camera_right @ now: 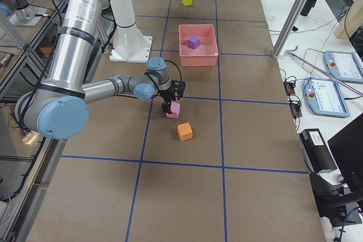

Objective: Place blocks into pink bin with both arms
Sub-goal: 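Withdraw the left gripper while the right gripper reaches down and grasps the pink cube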

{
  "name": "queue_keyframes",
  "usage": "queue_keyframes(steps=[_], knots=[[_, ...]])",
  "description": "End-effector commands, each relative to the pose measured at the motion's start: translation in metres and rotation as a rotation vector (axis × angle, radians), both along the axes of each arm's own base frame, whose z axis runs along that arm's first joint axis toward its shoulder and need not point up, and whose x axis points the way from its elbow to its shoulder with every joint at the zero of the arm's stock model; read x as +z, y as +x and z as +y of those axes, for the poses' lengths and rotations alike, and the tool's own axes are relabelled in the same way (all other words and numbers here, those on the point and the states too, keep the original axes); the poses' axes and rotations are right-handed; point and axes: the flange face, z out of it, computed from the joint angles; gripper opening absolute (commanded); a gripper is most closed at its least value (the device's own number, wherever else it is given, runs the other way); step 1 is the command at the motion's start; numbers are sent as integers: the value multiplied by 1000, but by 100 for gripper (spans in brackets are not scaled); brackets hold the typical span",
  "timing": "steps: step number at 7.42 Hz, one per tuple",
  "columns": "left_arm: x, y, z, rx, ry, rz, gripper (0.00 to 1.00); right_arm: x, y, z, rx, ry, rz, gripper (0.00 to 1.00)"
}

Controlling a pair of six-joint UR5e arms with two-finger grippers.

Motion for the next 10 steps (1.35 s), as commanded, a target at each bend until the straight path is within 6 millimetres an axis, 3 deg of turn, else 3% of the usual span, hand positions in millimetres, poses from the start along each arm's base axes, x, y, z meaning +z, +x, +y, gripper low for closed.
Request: queue_keyframes(steps=[1,2,3,4,6,7,8,9,10], knots=[[1,1,0,0,-4,1,100,11,-7,3,1,15,30,100],[2,1,0,0,-7,0,100,10,-9,3,6,25,33,88],[2,1,0,0,-6,1,100,11,-10,3,-14,40,40,26],[2,0,0,-2,-6,1,100,4,-7,-1,-36,63,34,0],[12,-2,8,-5,-24,-2,100,-39,15,-38,-25,29,-79,0],[17,-4,17,-70,-104,8,100,-80,13,-75,-10,24,-137,0],[13,-2,18,-138,-146,35,100,-135,2,-108,8,1,-151,0],[28,-5,33,-153,-131,48,100,-209,-30,-138,10,-26,-126,0],[31,-7,39,-173,-129,62,100,-279,-48,-153,13,-50,-92,0]])
